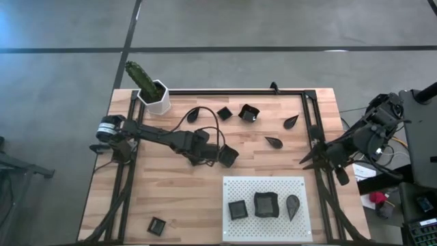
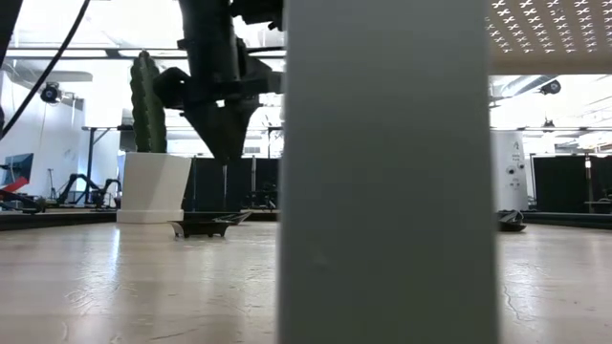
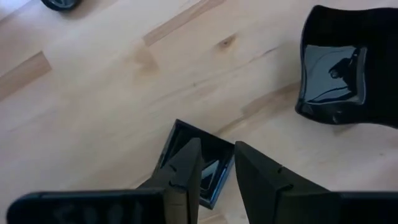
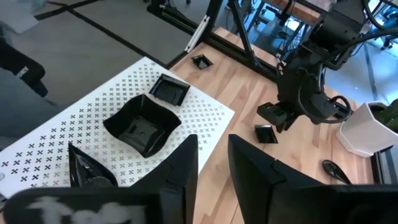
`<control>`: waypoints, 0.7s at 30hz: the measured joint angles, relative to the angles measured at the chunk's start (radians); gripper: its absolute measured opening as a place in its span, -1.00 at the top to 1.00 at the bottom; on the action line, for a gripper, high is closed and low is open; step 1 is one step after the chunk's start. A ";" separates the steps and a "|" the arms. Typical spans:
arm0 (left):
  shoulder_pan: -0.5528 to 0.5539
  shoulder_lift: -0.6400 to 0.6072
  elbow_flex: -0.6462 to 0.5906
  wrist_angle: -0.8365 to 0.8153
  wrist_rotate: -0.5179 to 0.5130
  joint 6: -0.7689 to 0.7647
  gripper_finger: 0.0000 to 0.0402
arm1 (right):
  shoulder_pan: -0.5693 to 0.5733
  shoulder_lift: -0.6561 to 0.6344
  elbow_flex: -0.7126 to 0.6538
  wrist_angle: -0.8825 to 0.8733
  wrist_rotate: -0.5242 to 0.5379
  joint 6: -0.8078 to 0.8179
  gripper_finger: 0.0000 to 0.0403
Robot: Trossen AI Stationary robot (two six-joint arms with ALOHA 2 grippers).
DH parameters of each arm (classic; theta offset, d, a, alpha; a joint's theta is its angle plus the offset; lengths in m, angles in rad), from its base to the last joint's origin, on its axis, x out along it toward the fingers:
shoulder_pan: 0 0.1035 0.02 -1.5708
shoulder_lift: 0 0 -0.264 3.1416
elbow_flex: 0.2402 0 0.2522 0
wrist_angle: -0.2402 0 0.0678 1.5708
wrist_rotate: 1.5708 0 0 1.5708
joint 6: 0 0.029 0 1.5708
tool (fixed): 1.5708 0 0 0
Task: Pick & Place Mini shaped plates
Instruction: Stack the square plate on top of the square plate on the shelf
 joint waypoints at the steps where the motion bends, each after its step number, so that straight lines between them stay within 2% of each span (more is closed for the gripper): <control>1: 0.002 0.000 0.000 0.002 0.000 0.003 0.53 | 0.000 0.001 0.000 0.000 0.000 -0.001 0.56; 5: 0.012 0.000 0.000 0.003 0.015 0.000 0.53 | 0.000 0.007 0.000 0.000 -0.001 0.001 0.55; 10: 0.014 0.000 -0.002 0.003 0.107 -0.009 0.53 | 0.000 0.018 -0.001 0.000 -0.001 0.001 0.58; 21: 0.014 0.000 -0.003 0.003 0.111 -0.099 0.53 | 0.000 0.034 -0.001 0.001 -0.002 0.000 0.67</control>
